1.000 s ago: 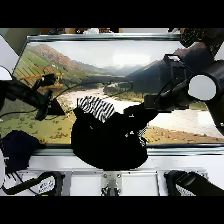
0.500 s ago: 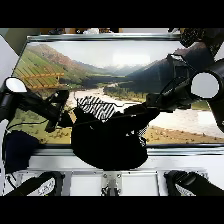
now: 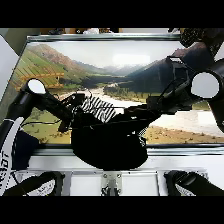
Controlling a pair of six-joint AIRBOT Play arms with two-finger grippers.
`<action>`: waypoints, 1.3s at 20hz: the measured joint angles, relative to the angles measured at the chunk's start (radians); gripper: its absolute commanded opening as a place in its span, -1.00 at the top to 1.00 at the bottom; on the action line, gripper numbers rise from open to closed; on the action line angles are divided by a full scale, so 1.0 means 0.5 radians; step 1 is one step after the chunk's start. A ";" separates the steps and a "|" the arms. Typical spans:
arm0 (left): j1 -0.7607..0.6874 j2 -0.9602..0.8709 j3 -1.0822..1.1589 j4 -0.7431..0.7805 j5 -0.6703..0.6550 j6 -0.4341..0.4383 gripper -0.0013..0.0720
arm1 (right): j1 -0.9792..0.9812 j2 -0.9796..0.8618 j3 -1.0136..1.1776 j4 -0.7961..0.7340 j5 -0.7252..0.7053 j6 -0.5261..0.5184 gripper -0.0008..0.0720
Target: Fold the clothes and pants, and hang the long-sleeved shirts on hangers.
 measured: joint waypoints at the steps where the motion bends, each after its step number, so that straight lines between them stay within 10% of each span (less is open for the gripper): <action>1: -0.005 -0.010 0.000 0.001 0.016 -0.011 0.93 | 0.000 0.001 0.000 0.000 0.010 -0.008 0.94; 26: -0.022 -0.035 0.000 0.001 0.208 -0.097 0.93 | 0.076 0.085 0.000 0.077 -0.143 -0.076 0.94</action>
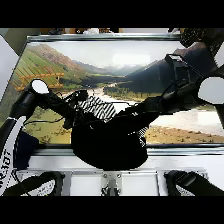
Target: Fold the clothes and pants, and hang the long-sleeved shirts on hangers.
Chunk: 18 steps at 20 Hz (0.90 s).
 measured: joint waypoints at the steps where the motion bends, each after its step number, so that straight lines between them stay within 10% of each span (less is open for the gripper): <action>1: 0.000 0.000 0.000 0.000 0.001 0.000 0.93 | 0.020 -0.001 0.000 -0.001 -0.052 -0.013 0.94; 18: 0.000 0.000 0.000 0.002 0.000 0.005 0.93 | 0.450 -0.160 0.000 0.063 -0.851 -0.072 0.94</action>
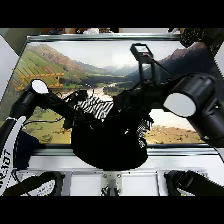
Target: Fold the clothes and pants, and hang the long-sleeved shirts on hangers.
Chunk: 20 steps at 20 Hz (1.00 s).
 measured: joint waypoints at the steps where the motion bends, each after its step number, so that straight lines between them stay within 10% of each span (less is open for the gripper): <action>1: 0.000 0.000 0.000 0.000 0.001 0.000 0.93 | 0.018 -0.024 0.000 0.035 -0.048 -0.020 0.94; 18: 0.000 0.000 -0.001 -0.005 -0.035 -0.001 0.93 | 0.130 -0.214 0.000 0.240 -0.326 -0.130 0.90; 19: 0.000 0.000 -0.001 -0.005 -0.037 -0.001 0.93 | 0.130 -0.214 0.000 0.240 -0.327 -0.130 0.81; 20: 0.000 0.000 -0.001 -0.005 -0.039 -0.001 0.93 | 0.130 -0.214 0.000 0.244 -0.331 -0.130 0.22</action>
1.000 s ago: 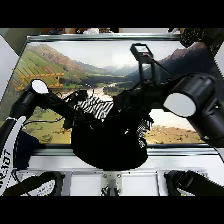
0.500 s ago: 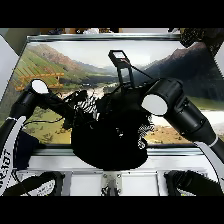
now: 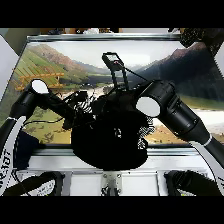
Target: Fold the clothes and pants, and hang the long-sleeved shirts on hangers.
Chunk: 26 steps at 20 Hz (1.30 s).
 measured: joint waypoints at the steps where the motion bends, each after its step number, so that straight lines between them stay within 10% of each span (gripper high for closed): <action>1: -0.001 0.000 0.000 -0.002 -0.003 -0.001 0.93 | 0.001 -0.001 0.000 0.014 -0.012 0.000 -0.40; 2: -0.002 0.000 0.000 -0.003 -0.004 -0.001 0.93 | 0.002 -0.001 0.000 0.021 -0.010 -0.002 -0.74; 14: -0.002 -0.001 0.000 0.000 -0.011 0.001 0.93 | -0.129 0.260 0.000 0.152 0.192 -0.219 -0.72; 26: -0.002 -0.001 0.000 0.000 -0.013 0.001 0.93 | -1.509 0.566 -0.346 1.032 0.903 -1.524 -0.72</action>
